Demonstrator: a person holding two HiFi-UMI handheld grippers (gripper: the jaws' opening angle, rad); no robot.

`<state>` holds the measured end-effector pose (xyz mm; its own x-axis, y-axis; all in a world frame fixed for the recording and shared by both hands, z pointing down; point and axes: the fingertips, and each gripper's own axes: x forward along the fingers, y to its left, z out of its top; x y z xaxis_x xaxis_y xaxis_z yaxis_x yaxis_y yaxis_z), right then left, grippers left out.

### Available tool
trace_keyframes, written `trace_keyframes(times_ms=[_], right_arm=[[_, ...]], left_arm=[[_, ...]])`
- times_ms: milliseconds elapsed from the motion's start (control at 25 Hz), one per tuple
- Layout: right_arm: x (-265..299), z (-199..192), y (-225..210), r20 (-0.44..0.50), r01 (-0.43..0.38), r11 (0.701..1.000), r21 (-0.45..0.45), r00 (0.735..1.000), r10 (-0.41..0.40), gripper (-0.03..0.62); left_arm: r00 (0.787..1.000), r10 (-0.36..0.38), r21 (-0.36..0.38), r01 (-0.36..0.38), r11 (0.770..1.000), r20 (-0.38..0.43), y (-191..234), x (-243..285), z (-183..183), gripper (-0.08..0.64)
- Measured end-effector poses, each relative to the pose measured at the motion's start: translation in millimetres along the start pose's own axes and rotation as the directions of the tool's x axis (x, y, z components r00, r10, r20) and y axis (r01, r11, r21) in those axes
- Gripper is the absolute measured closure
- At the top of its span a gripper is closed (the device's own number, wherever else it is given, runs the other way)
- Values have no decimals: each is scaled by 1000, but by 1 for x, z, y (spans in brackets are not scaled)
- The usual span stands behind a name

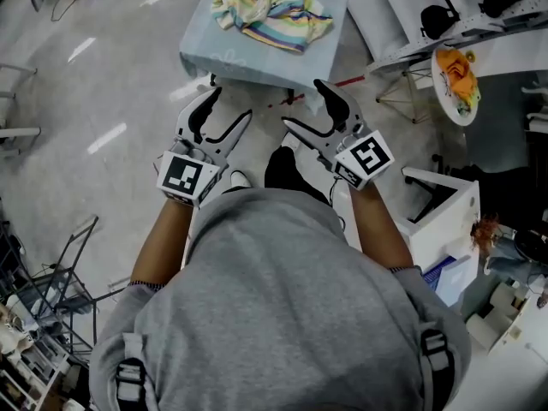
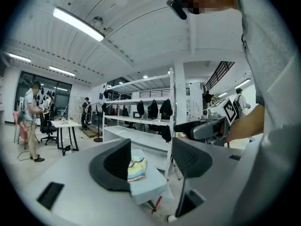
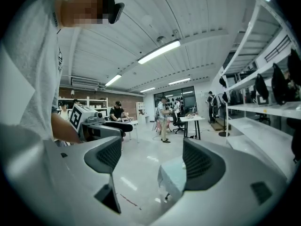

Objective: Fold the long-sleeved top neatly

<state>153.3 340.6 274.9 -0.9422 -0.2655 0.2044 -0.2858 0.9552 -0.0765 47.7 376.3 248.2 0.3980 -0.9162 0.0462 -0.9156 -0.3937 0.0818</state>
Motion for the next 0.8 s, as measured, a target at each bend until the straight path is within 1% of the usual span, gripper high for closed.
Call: trace_keyframes(times_ms=[40,160,200,360,440,560,680,800], right_arm=[[2,0,-10,0,-8,1000,1,1000,8,169],[13,-1,-44,-11,-38,999,-8,999,38,169],[17,-1,-56,-14,-49,999,-8,999,49,169],[29,4,-104,-24,-88,996,8,996,88,169],[32,6,-127,-35,-106,994,-2,994,106,169],[35,5,-161,-57,-138,990,-24,989,137,169],[39,-1,-188,-89,-179,983,-31,980,176,170],[45,-6,-213,-108,-195,980,-31,976,191,170]], left_arm=[[1000,9,-5,-9,1000,-8,3,9,1,262],[994,61,-19,-63,998,-85,17,33,-2,262],[993,70,-20,-72,997,-93,21,43,-2,262],[995,96,-23,-97,995,-42,38,89,-2,262],[995,99,-17,-100,995,-26,43,111,-2,262],[991,123,-7,-124,992,-48,52,141,-7,262],[985,154,-18,-156,988,-74,60,165,-15,262],[980,171,-18,-174,985,-103,66,186,-24,262]])
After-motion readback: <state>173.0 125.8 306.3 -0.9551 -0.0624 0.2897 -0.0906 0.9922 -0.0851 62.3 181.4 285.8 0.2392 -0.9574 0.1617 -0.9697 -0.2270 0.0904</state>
